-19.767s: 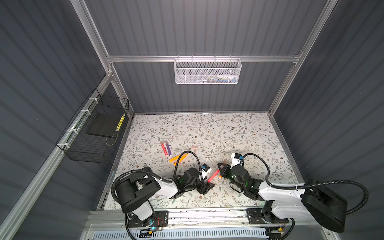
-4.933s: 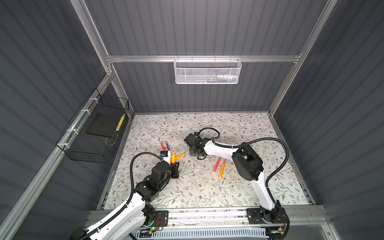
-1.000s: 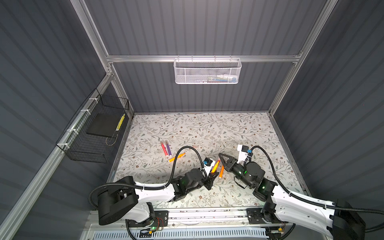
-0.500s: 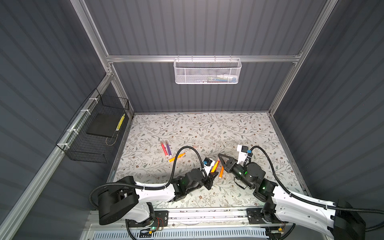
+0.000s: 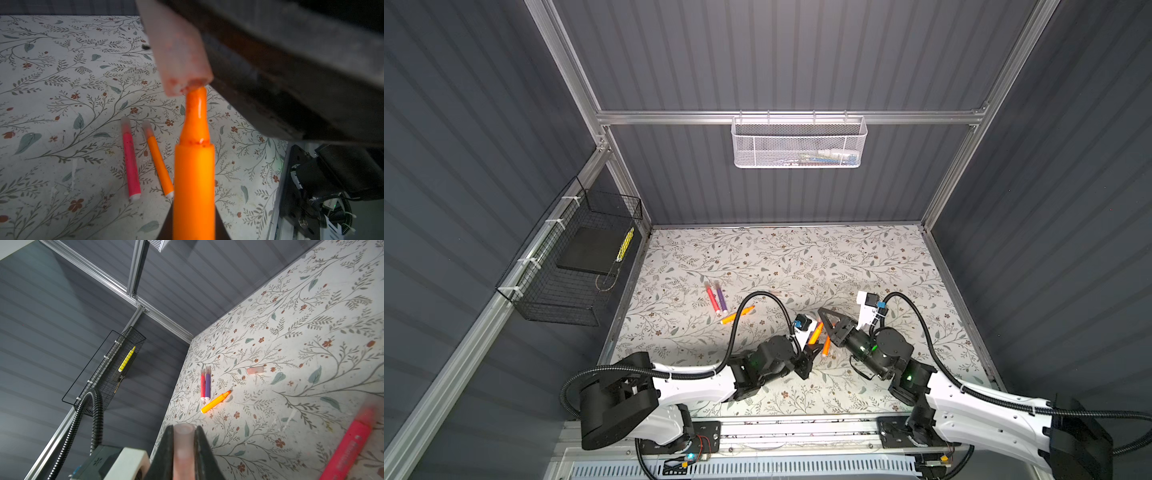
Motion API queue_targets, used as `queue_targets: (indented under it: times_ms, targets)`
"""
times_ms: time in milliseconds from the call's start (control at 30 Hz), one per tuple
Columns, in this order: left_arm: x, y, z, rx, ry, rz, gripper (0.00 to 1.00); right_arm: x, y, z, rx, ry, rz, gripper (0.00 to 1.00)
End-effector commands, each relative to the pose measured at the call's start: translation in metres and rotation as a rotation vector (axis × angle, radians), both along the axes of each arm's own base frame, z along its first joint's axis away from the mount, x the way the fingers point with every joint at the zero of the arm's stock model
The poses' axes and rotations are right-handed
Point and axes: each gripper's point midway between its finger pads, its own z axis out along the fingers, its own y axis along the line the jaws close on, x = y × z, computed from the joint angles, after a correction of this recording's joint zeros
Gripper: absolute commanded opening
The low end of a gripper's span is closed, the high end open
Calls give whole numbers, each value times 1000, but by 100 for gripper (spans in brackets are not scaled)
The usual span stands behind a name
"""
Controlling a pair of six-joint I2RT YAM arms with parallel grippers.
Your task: Insert the pens into the pen caps
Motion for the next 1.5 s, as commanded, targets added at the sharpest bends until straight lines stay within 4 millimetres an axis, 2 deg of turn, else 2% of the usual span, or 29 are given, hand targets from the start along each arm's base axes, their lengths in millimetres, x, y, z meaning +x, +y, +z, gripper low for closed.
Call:
queue_targets:
  times_ms: [0,167,300,700,967,1267,1467]
  targets:
    - [4,-5,36,-91,-32,14,0,-3,-2,-11,-40,-1,-2,0]
    - [1,-1,27,-69,-27,3,0,-2,-11,-3,-37,-24,-39,0]
    - [-8,-4,26,-83,-18,-49,0,2,-17,-3,-57,-16,-83,0]
    - [-15,-5,28,-97,-16,-89,0,7,-14,-2,-58,-19,-93,0]
    - [-6,4,23,-69,-20,-23,0,5,-13,1,-46,-26,-81,0]
    - [-11,-1,7,-39,7,-59,0,6,-17,6,-40,-35,-96,0]
    - [-11,1,4,-35,10,-52,0,6,-16,9,-32,-39,-89,0]
